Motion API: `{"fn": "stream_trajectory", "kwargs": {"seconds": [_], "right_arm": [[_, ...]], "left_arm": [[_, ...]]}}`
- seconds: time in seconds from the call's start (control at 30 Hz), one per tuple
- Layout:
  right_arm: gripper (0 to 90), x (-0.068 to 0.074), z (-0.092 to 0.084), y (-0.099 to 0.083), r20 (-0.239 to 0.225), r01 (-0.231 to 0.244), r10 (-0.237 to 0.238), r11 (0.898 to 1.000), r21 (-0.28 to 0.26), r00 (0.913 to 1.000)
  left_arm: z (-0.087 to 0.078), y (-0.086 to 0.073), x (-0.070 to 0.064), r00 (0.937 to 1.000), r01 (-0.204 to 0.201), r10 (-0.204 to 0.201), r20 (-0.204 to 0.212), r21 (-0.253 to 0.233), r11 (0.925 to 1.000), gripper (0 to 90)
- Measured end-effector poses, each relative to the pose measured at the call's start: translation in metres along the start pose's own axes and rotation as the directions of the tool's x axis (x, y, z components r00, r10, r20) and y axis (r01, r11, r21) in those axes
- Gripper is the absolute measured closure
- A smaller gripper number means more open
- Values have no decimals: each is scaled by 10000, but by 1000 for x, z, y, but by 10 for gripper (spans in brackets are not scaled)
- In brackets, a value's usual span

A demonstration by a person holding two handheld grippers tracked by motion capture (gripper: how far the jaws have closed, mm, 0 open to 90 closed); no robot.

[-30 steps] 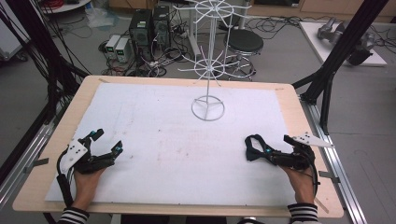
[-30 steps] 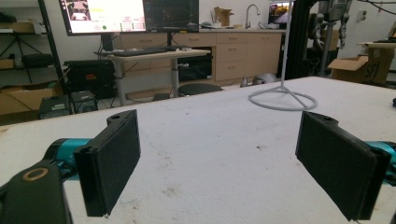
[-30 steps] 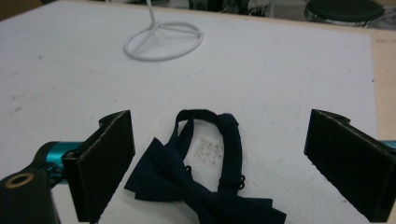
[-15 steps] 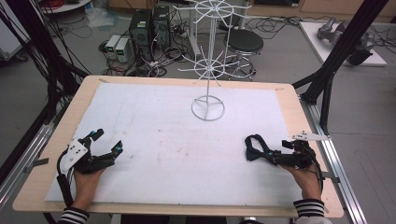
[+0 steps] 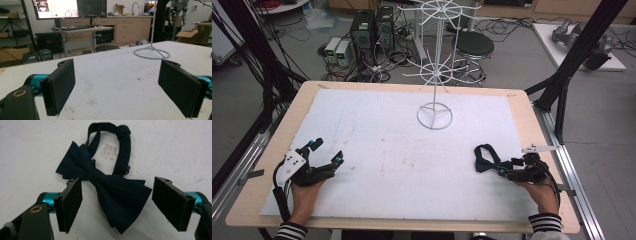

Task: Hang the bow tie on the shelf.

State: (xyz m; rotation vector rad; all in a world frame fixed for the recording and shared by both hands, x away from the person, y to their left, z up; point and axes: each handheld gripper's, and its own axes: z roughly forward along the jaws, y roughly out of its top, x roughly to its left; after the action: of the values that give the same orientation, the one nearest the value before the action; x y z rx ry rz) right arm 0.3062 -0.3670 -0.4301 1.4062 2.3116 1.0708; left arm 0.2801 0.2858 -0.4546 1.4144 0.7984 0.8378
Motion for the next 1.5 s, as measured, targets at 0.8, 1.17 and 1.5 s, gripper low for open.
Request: {"fn": "stream_trajectory", "kwargs": {"seconds": [0.8, 1.17, 1.5], "right_arm": [[784, 0, -3, -8, 264, 707, -711, 9974, 159, 9971], [844, 3, -5, -6, 368, 947, -944, 9955, -80, 9949], [844, 12, -12, -1, 365, 1503, -1473, 9834, -1013, 9884]], "left_arm": [[0, 0, 0, 10000, -9, 9, -9, 1, 10000, 147], [0, 0, 0, 10000, 8, -8, -13, 0, 10000, 147], [0, 0, 0, 10000, 3, -3, -11, 11, 10000, 147]]}}
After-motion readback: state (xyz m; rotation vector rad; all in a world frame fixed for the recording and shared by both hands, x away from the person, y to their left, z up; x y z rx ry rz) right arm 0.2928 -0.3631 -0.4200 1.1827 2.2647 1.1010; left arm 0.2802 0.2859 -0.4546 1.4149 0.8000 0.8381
